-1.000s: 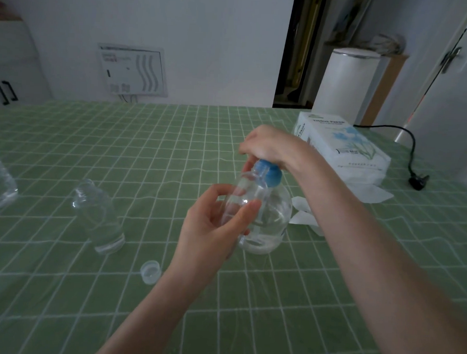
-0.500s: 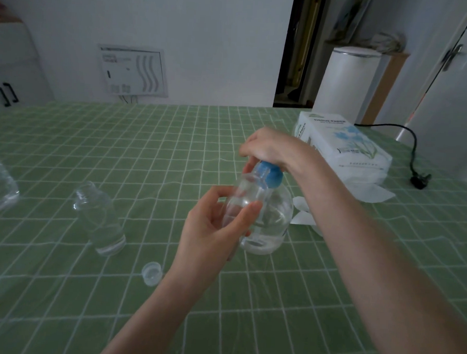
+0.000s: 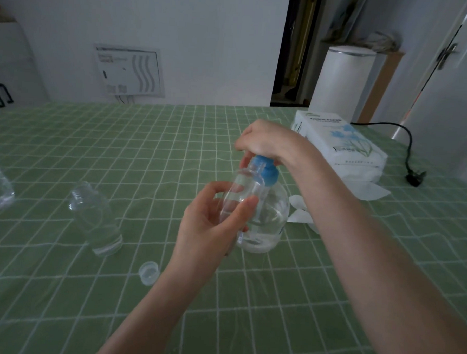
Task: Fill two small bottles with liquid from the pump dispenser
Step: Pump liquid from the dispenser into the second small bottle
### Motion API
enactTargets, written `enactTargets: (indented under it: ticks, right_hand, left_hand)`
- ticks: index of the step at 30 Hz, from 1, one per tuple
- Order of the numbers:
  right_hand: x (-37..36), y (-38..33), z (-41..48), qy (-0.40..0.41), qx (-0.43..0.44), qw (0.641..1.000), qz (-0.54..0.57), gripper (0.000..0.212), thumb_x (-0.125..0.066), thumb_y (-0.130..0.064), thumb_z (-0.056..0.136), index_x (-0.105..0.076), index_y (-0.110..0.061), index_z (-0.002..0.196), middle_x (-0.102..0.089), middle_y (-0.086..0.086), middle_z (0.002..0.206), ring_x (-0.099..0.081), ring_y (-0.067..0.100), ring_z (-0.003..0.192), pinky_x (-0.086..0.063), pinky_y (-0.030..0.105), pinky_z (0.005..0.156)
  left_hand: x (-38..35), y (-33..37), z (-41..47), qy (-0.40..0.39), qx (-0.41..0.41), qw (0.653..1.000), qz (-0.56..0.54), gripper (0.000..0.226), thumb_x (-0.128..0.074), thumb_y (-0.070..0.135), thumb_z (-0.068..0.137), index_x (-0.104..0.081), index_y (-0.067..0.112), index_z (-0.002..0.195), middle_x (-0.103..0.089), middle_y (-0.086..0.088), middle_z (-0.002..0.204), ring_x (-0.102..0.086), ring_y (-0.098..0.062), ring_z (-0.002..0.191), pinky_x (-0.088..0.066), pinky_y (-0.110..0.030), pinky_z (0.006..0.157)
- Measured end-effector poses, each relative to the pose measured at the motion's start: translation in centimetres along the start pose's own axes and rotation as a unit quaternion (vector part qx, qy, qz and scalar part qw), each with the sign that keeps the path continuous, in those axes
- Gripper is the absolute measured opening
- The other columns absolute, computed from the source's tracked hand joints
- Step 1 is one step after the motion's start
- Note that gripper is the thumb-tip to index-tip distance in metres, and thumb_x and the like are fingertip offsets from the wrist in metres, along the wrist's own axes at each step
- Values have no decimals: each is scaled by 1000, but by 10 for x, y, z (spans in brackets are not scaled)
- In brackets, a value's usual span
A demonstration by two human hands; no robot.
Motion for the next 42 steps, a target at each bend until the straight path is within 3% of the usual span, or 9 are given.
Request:
enactTargets:
  ticks: [4, 10, 15, 19, 24, 28, 32, 38, 42]
  right_hand:
    - [-4, 4, 1, -3, -6, 1000, 5, 35, -50, -19, 95, -59, -2, 124, -68, 14, 115, -64, 26, 97, -48, 34, 85]
    - [-4, 4, -1, 3, -3, 1000, 10, 34, -51, -20, 95, -59, -2, 123, -68, 15, 112, -65, 28, 104, -47, 38, 94]
    - [7, -1, -2, 29, 14, 999, 11, 32, -50, -20, 96, -62, -1, 119, -71, 15, 110, -66, 26, 105, -47, 36, 93]
    - [2, -1, 0, 17, 6, 1000, 9, 32, -51, -19, 95, -61, -3, 121, -72, 14, 110, -67, 23, 93, -49, 36, 88]
    - [-1, 3, 1, 9, -2, 1000, 10, 33, -50, -18, 95, -59, -3, 124, -70, 14, 110, -66, 28, 103, -49, 39, 97]
    - [-7, 7, 0, 1, -9, 1000, 12, 35, -49, -17, 96, -58, -2, 125, -69, 15, 112, -64, 27, 105, -45, 35, 88]
    - [-2, 4, -2, 10, -2, 1000, 20, 34, -50, -20, 96, -59, -3, 124, -70, 14, 110, -66, 27, 103, -46, 36, 90]
    - [5, -4, -2, 24, 14, 1000, 11, 31, -51, -19, 94, -61, -4, 119, -72, 14, 107, -66, 23, 89, -49, 32, 79]
    - [2, -1, -1, 14, 7, 1000, 17, 34, -50, -19, 95, -60, -2, 123, -71, 16, 113, -67, 24, 94, -47, 32, 81]
  left_hand:
    - [2, -3, -1, 3, 0, 1000, 4, 32, -65, 51, 61, -63, 28, 83, -70, -3, 69, -54, -25, 57, -39, -22, 39]
    - [3, -4, 0, 9, 0, 1000, 11, 29, -66, 50, 60, -63, 31, 82, -70, 2, 66, -59, -20, 57, -42, -23, 41]
    - [1, 1, 1, 5, -5, 1000, -3, 27, -66, 49, 61, -63, 31, 81, -71, 1, 69, -56, -21, 57, -41, -21, 40]
    - [3, 0, 1, 7, -6, 1000, 3, 28, -65, 49, 61, -62, 31, 82, -71, 3, 69, -59, -14, 54, -42, -20, 40]
    - [3, -2, 0, 6, -8, 1000, 14, 27, -65, 49, 63, -63, 31, 83, -71, 4, 67, -61, -12, 54, -43, -19, 39]
    - [6, -6, 0, 14, -3, 1000, 26, 33, -65, 51, 61, -63, 27, 85, -69, 3, 63, -63, -12, 55, -49, -24, 48]
    - [3, -7, 1, 6, 4, 1000, 19, 36, -65, 48, 63, -62, 24, 88, -69, -2, 65, -63, -13, 55, -53, -28, 54]
    - [1, -3, 2, 6, 0, 1000, -16, 40, -65, 45, 63, -62, 15, 89, -70, -3, 68, -61, -11, 52, -51, -19, 52]
    - [0, -5, 2, 6, 2, 1000, -18, 39, -66, 44, 63, -62, 15, 89, -69, -4, 69, -61, -12, 53, -52, -20, 52]
Point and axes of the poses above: each hand's wrist, its own z-axis towards the middle knuckle, its own x-axis out of the back of the hand, y = z × x, the point moved 10 cm from there along z, towards the middle knuckle
